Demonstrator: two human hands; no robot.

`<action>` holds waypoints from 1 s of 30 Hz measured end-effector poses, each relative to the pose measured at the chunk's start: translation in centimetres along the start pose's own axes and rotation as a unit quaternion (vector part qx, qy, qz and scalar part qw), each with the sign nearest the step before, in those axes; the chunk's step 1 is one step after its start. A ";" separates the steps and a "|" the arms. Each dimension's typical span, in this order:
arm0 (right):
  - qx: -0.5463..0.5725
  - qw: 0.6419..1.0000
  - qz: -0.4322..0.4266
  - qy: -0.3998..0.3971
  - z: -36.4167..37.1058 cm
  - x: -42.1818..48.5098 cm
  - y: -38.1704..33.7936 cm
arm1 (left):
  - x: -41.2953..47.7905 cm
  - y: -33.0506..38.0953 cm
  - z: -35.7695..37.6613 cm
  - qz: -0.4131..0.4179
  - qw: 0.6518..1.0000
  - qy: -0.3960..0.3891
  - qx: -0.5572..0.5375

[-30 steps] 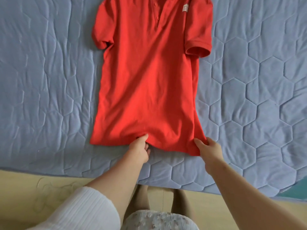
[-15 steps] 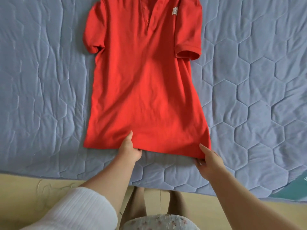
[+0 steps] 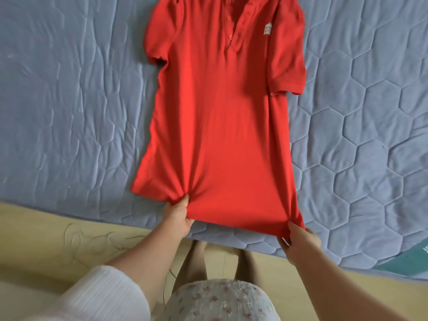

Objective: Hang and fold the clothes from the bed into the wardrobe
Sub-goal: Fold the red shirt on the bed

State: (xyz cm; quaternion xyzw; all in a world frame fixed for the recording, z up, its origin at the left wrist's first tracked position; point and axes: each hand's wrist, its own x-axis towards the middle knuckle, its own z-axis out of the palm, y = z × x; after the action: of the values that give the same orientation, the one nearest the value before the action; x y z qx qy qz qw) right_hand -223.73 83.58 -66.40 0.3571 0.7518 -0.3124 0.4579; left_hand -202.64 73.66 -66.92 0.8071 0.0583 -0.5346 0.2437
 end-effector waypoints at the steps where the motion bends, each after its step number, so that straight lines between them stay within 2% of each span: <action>1: -0.017 1.000 0.003 0.010 -0.4 0.0 0.7 | 0.0 -0.4 -0.7 -0.001 1.000 0.003 0.013; 5: -0.127 0.988 -0.045 0.072 -1.7 0.9 2.6 | 0.3 -1.9 -2.4 -0.034 0.995 0.005 0.091; 10: -0.227 0.959 -0.123 0.116 -0.7 1.6 0.3 | 0.0 -0.1 -0.7 -0.067 0.976 0.034 0.203; 13: -0.264 0.943 -0.154 0.130 1.7 1.2 -2.5 | 0.3 1.2 2.1 -0.022 0.954 0.086 0.286; 16: -0.259 0.941 -0.194 0.105 4.4 0.8 -5.1 | -0.8 2.6 5.7 0.073 0.903 0.191 0.377; 17: -0.245 0.944 -0.201 0.090 5.3 0.6 -5.9 | -1.3 3.0 7.1 0.126 0.896 0.177 0.387; 20: -0.184 0.956 -0.227 0.033 8.1 0.4 -8.6 | -1.9 4.1 11.5 0.255 0.873 0.025 0.415; 24: -0.114 0.954 -0.266 -0.074 11.6 0.6 -13.0 | -2.3 5.7 17.2 0.358 0.789 -0.174 0.469; 27: -0.062 0.950 -0.263 -0.157 13.8 0.7 -16.0 | -2.0 7.1 20.5 0.367 0.748 -0.251 0.493; 30: -0.031 0.953 -0.236 -0.188 15.7 0.5 -18.3 | -1.4 8.4 22.5 0.356 0.742 -0.266 0.502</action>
State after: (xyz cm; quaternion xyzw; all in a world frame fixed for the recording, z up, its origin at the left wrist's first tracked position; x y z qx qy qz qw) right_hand -231.62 61.11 -70.34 0.0896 0.7244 -0.4496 0.5148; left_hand -219.05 56.27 -69.87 0.5999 -0.5775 -0.5534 -0.0184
